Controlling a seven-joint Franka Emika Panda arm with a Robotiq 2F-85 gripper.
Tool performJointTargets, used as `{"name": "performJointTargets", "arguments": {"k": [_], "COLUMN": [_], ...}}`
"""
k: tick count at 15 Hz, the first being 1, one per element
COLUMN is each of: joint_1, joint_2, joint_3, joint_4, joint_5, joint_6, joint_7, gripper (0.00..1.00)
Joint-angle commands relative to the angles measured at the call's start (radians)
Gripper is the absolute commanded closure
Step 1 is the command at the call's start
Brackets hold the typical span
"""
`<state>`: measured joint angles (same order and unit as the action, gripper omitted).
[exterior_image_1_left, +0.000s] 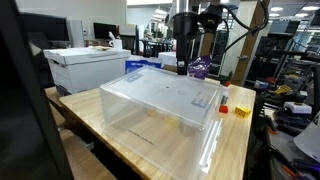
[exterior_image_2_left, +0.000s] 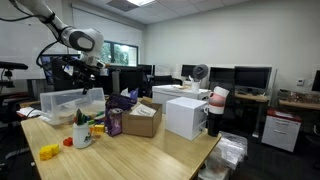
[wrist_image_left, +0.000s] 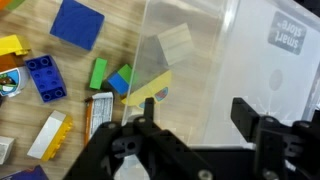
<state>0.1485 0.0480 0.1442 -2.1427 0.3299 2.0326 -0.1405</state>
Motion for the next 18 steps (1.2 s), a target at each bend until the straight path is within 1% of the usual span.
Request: {"name": "performJointTargets", "arguments": {"k": [1, 2, 6, 10, 11, 13, 14, 18], "joint_1": [0.000, 0.000, -0.002, -0.016, -0.022, -0.034, -0.042, -0.061], "joint_2": [-0.023, -0.024, -0.026, -0.027, -0.026, -0.023, -0.021, -0.010], "joint_3": [0.006, 0.006, 0.007, -0.004, -0.009, -0.021, -0.029, -0.049], "joint_4": [-0.023, -0.023, -0.025, -0.031, -0.033, -0.037, -0.041, -0.055], "joint_5": [0.012, 0.014, 0.024, 0.073, 0.098, 0.151, 0.186, 0.246], "joint_6": [-0.008, -0.011, -0.023, -0.050, -0.060, -0.084, -0.098, -0.125], "joint_7": [0.014, 0.009, -0.009, -0.050, -0.070, -0.121, -0.164, -0.211], "gripper": [0.48, 0.54, 0.71, 0.92, 0.94, 0.92, 0.94, 0.93]}}
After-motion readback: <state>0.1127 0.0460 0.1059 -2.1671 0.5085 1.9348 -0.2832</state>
